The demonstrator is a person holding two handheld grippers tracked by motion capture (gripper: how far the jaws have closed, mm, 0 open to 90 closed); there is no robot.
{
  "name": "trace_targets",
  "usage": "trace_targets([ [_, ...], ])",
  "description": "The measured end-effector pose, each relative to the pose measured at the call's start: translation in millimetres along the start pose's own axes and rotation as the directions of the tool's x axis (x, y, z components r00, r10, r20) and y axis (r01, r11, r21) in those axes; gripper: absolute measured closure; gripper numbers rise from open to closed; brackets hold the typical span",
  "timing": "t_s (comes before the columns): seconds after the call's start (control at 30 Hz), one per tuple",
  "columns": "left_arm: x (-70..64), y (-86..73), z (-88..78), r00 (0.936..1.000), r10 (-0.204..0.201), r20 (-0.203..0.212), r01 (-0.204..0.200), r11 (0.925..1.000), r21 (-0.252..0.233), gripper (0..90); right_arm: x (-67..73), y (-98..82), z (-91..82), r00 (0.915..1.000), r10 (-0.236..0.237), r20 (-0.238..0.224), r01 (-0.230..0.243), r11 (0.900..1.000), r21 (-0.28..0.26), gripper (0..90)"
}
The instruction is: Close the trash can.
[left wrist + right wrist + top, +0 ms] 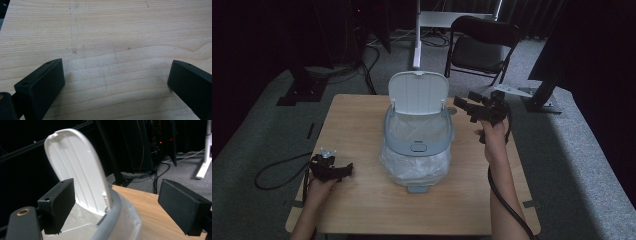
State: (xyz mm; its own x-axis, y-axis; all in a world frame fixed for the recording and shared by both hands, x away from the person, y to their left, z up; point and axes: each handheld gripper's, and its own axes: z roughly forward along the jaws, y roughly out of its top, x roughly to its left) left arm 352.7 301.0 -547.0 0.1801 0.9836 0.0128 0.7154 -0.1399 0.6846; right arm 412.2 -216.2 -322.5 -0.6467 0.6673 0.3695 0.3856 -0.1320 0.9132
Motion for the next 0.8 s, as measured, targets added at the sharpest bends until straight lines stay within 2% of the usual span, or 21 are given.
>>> trace_targets([
  [0.17, 0.0, 0.0, 0.0, 1.0000, 0.000, 0.000, 0.000, 1.0000, 0.000, 1.8, -8.9, 3.9, 1.5, 0.9991, 0.000, 0.042, 0.000, 1.000, 0.011, 13.8],
  [0.33, 0.0, 0.0, 0.0, 1.0000, 0.000, 0.000, 0.000, 1.0000, 0.000, 1.8, -20.3, 10.2, 8.0, 0.9974, 0.026, 0.067, -0.027, 0.999, 0.018, 13.8],
  [0.47, 0.2, 0.0, -0.1, 1.0000, 0.001, 0.001, -0.001, 1.0000, 0.000, 1.8, -26.5, 17.3, 15.9, 0.9965, 0.051, 0.067, -0.052, 0.999, 0.012, 13.8],
  [0.67, 0.3, -0.1, 0.0, 1.0000, -0.002, 0.002, 0.002, 1.0000, -0.002, 1.8, -29.1, 29.0, 29.4, 0.9949, 0.064, 0.077, -0.066, 0.998, 0.017, 13.8],
  [0.8, 0.0, 0.0, 0.0, 1.0000, 0.000, 0.001, 0.000, 1.0000, 0.000, 1.8, -30.2, 33.0, 38.1, 0.9943, 0.091, 0.055, -0.092, 0.996, 0.008, 13.8],
])
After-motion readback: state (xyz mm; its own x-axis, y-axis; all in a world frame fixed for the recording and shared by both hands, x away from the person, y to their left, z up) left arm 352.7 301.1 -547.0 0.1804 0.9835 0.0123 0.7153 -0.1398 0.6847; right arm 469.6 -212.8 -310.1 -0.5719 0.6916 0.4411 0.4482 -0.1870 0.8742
